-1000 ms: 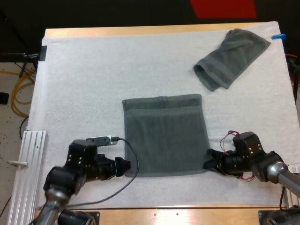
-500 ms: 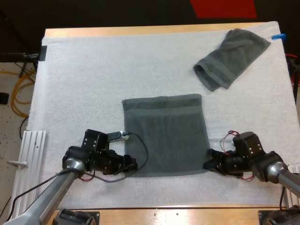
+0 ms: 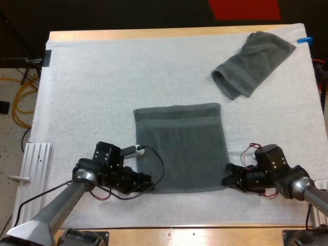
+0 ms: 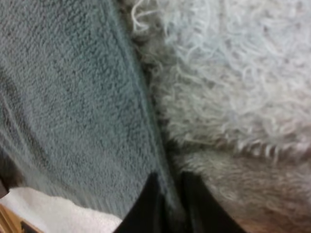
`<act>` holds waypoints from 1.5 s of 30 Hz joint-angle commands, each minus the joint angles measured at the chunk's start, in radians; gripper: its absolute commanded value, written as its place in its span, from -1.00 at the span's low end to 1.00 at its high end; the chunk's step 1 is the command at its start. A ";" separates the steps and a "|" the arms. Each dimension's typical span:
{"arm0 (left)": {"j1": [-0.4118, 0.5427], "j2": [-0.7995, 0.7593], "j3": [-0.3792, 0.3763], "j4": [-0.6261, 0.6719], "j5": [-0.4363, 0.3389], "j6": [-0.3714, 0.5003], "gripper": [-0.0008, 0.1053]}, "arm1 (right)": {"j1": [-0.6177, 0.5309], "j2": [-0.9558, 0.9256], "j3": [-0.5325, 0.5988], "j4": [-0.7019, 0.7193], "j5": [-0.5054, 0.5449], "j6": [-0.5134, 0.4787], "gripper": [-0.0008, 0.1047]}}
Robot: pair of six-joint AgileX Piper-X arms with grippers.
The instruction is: Pick towel from pile fold and stack
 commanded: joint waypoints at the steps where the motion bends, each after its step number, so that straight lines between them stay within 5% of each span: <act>1: -0.008 0.003 0.001 0.019 0.011 0.005 -0.78 | 0.001 -0.004 0.004 0.016 -0.029 -0.033 -0.99; 2: -0.008 0.002 0.001 0.028 0.013 0.005 -0.98 | 0.001 -0.015 0.004 0.020 -0.032 -0.043 -0.99; 7: -0.008 -0.067 -0.003 0.174 0.041 0.063 -0.98 | 0.017 -0.115 0.004 0.084 -0.018 -0.043 -0.99; 12: -0.025 -0.220 -0.005 0.223 0.060 0.025 -0.98 | 0.120 -0.266 0.002 0.217 0.054 -0.024 -0.99; 21: -0.129 -0.373 -0.005 0.297 0.076 -0.038 -0.98 | 0.319 -0.467 0.002 0.299 0.175 0.163 -0.99; 29: -0.060 -0.372 -0.005 0.075 -0.026 -0.117 -0.98 | 0.338 -0.481 0.002 0.259 0.311 0.257 -0.99; 35: 0.037 -0.370 -0.005 -0.099 -0.022 -0.157 -0.98 | 0.324 -0.472 0.002 0.103 0.439 0.344 -0.99; 45: 0.109 -0.233 -0.005 -0.369 -0.025 -0.157 -0.98 | 0.139 -0.299 0.002 -0.123 0.412 0.358 -0.99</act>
